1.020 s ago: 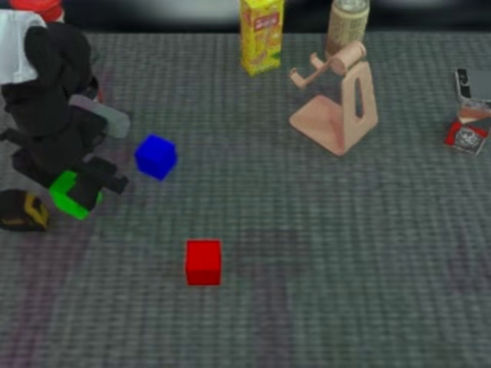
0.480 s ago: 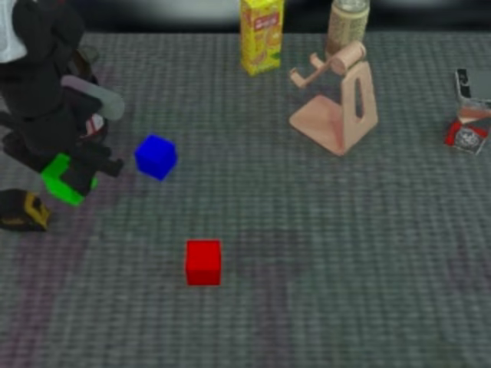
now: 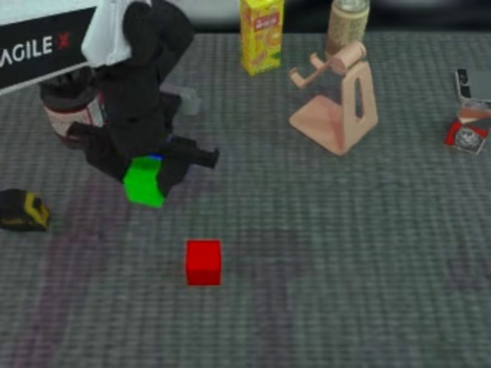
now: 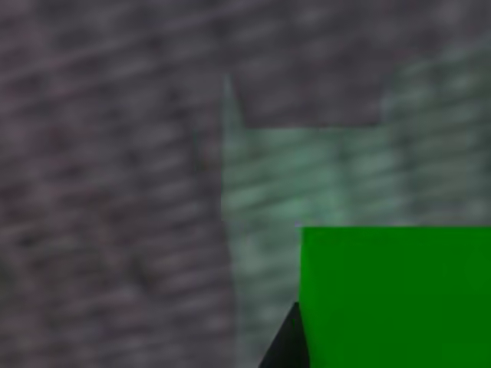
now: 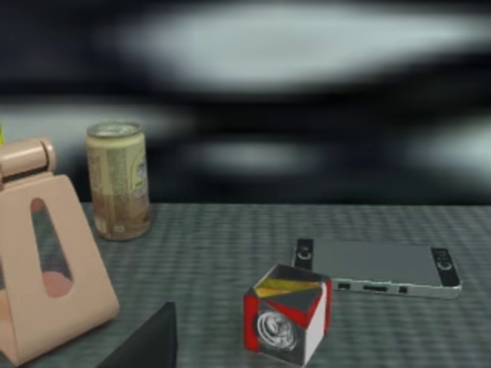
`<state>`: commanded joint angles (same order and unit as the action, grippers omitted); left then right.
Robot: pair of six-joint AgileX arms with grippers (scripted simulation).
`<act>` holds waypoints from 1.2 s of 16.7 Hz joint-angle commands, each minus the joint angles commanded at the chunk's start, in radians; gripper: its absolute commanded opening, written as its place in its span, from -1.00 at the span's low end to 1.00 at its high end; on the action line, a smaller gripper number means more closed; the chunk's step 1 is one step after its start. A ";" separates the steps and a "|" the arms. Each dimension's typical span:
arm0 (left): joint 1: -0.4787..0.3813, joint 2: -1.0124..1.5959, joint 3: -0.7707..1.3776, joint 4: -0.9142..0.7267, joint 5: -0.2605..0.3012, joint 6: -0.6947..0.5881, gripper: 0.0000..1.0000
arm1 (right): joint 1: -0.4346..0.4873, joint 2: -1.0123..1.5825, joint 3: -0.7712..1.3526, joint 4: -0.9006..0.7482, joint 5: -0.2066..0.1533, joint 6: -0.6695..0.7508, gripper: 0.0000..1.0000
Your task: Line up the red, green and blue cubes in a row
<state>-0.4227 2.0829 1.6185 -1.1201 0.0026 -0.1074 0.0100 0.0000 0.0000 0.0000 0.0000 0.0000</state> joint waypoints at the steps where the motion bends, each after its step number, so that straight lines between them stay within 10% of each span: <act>1: -0.044 0.011 0.021 -0.012 0.000 -0.091 -1.00 | 0.000 0.000 0.000 0.000 0.000 0.000 1.00; 9: -0.341 0.053 0.142 -0.074 -0.006 -0.636 -1.00 | 0.000 0.000 0.000 0.000 0.000 0.000 1.00; 20: -0.367 0.079 0.080 0.026 -0.005 -0.672 -1.00 | 0.000 0.000 0.000 0.000 0.000 0.000 1.00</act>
<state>-0.7892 2.1620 1.6983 -1.0941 -0.0029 -0.7798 0.0100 0.0000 0.0000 0.0000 0.0000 0.0000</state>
